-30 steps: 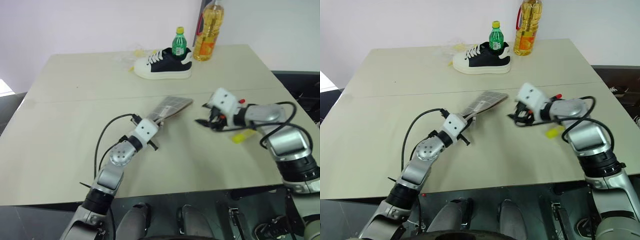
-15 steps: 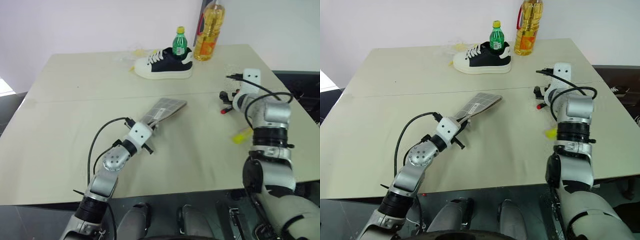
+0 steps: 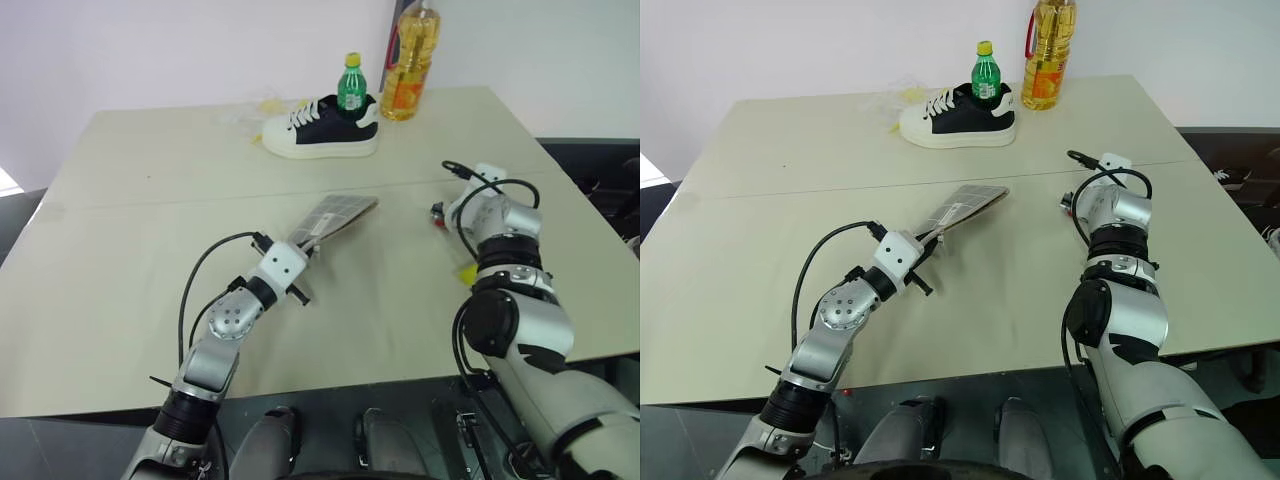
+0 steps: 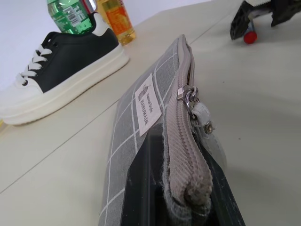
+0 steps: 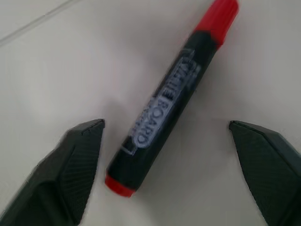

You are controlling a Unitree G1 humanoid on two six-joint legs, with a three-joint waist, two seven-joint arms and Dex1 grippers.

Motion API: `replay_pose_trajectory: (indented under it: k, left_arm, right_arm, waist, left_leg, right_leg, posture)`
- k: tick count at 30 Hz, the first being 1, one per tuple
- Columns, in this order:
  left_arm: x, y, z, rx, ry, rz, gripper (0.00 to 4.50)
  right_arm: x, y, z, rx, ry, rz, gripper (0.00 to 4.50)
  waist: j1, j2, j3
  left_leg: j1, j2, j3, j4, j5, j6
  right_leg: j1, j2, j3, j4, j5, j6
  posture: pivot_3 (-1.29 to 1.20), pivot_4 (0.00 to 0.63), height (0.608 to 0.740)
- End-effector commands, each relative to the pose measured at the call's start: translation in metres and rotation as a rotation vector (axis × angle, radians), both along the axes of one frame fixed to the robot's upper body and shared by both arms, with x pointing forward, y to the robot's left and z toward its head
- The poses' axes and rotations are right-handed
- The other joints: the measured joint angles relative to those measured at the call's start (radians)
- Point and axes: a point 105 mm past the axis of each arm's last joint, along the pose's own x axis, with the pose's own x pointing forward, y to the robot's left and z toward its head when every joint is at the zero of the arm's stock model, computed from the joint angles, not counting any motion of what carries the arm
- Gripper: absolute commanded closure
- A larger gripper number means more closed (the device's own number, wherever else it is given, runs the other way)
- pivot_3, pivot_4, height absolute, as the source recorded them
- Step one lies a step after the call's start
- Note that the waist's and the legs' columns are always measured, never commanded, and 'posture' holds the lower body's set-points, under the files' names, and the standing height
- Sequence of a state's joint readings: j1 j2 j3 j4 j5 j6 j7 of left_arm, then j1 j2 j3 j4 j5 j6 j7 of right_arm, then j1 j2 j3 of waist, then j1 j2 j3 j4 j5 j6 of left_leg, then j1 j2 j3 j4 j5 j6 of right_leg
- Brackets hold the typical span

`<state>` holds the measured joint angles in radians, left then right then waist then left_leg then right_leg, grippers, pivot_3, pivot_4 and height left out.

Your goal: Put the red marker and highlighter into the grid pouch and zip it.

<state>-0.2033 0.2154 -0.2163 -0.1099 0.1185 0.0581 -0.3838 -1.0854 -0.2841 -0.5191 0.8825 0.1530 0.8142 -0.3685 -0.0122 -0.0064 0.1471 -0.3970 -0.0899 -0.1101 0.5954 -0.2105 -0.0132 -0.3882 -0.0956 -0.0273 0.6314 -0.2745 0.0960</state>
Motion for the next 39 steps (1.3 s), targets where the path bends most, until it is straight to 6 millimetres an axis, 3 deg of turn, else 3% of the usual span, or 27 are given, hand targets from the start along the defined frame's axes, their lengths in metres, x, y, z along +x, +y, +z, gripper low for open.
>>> replay_pose_trajectory:
  k: [1, 5, 6, 7, 9, 12, 14, 16, 18, 22, 26, 39]
  left_arm:
    - [-0.001, 0.0, 0.012, -0.02, -0.046, 0.002, 4.5]
    - [-0.002, 0.001, 0.012, -0.019, -0.045, 0.003, 4.5]
    - [-0.002, 0.001, 0.012, -0.019, -0.045, 0.003, 4.5]
    - [-0.002, 0.001, 0.011, -0.018, -0.045, 0.003, 4.5]
    - [0.0, 0.006, 0.014, -0.02, -0.048, 0.013, 4.5]
    - [0.002, 0.018, 0.018, -0.025, -0.055, 0.032, 4.5]
    - [0.002, 0.027, 0.021, -0.025, -0.058, 0.036, 4.5]
    - [0.001, 0.034, 0.023, -0.019, -0.059, 0.032, 4.5]
    - [0.001, 0.038, 0.023, -0.014, -0.057, 0.028, 4.5]
    - [-0.006, 0.041, 0.026, -0.031, -0.023, -0.057, 4.5]
    - [-0.015, 0.039, 0.027, -0.039, 0.004, -0.13, 4.5]
    - [-0.024, 0.037, 0.025, -0.016, 0.032, -0.173, 4.5]
  right_arm:
    - [0.003, 0.001, 0.006, 0.027, -0.014, -0.016, 1.9]
    - [0.004, 0.001, 0.01, 0.013, -0.028, -0.009, 4.0]
    - [0.005, 0.001, 0.014, 0.003, -0.048, 0.001, 4.18]
    - [0.008, 0.003, 0.02, -0.001, -0.08, 0.023, 4.17]
    - [0.018, 0.013, 0.053, -0.079, -0.252, 0.202, 4.17]
    - [0.014, 0.025, 0.092, -0.406, -0.42, 0.513, 4.17]
    - [0.0, 0.041, 0.103, -0.657, -0.478, 0.777, 4.17]
    - [-0.019, 0.058, 0.102, -0.845, -0.504, 1.04, 4.17]
    - [-0.033, 0.066, 0.097, -0.892, -0.512, 1.183, 4.17]
    - [-0.079, 0.08, 0.084, -0.963, -0.517, 1.575, 4.17]
    - [-0.083, 0.076, 0.069, -1.144, -0.424, 1.699, 4.17]
    - [-0.079, 0.088, 0.066, -1.148, -0.462, 1.734, 4.17]
  waist:
    - [-0.001, 0.0, 0.0]
    - [-0.005, 0.0, 0.0]
    - [-0.005, 0.0, 0.0]
    - [-0.005, 0.0, 0.0]
    - [-0.005, 0.001, 0.0]
    - [-0.004, 0.003, 0.001]
    - [0.001, 0.003, 0.001]
    - [0.0, 0.003, 0.001]
    - [-0.004, 0.002, 0.001]
    - [0.0, 0.002, 0.002]
    - [0.001, 0.001, 0.002]
    - [0.006, 0.001, 0.003]
  left_leg:
    - [0.0, 0.0, 0.0, 0.0, 0.0, 0.0]
    - [0.001, 0.0, 0.0, 0.0, 0.0, 0.0]
    - [0.001, 0.001, 0.0, 0.0, 0.0, 0.0]
    - [0.002, 0.001, 0.0, 0.0, 0.0, 0.0]
    - [0.001, 0.001, 0.0, 0.0, 0.0, 0.0]
    - [0.001, 0.001, 0.001, 0.0, 0.0, 0.0]
    - [0.0, 0.0, 0.0, 0.0, 0.0, 0.001]
    - [0.0, 0.0, 0.0, 0.0, -0.001, 0.001]
    - [0.002, 0.0, 0.0, 0.0, -0.001, 0.001]
    - [0.003, 0.001, 0.0, 0.0, -0.001, 0.001]
    - [0.003, 0.001, 0.001, 0.0, -0.001, 0.001]
    - [0.003, 0.001, 0.0, 0.0, -0.001, 0.001]
  right_leg:
    - [0.0, 0.0, 0.0, 0.0, 0.0, 0.0]
    - [0.001, 0.0, 0.0, 0.0, 0.0, 0.0]
    - [0.001, 0.0, 0.0, 0.0, 0.0, 0.0]
    - [0.001, 0.001, 0.0, 0.0, 0.0, 0.0]
    - [0.001, 0.001, 0.0, 0.0, 0.0, 0.0]
    - [0.0, 0.002, 0.001, 0.001, 0.0, 0.0]
    - [0.0, 0.003, 0.0, 0.0, 0.0, 0.001]
    - [0.0, 0.003, -0.001, -0.001, -0.001, 0.002]
    - [0.002, 0.003, -0.001, -0.001, -0.001, 0.002]
    - [0.003, 0.002, -0.001, -0.001, -0.001, 0.002]
    - [0.003, 0.0, -0.001, -0.002, -0.001, 0.002]
    - [0.003, -0.001, 0.0, -0.002, -0.001, 0.002]
  posture:
    - [0.0, 0.15, 0.738]
    - [0.0, 0.15, 0.738]
    - [0.0, 0.15, 0.738]
    - [0.0, 0.15, 0.738]
    - [0.0, 0.15, 0.738]
    - [0.0, 0.15, 0.738]
    - [0.0, 0.15, 0.738]
    - [0.0, 0.15, 0.738]
    - [0.0, 0.15, 0.738]
    - [0.0, 0.15, 0.738]
    - [0.0, 0.15, 0.738]
    - [0.0, 0.15, 0.738]
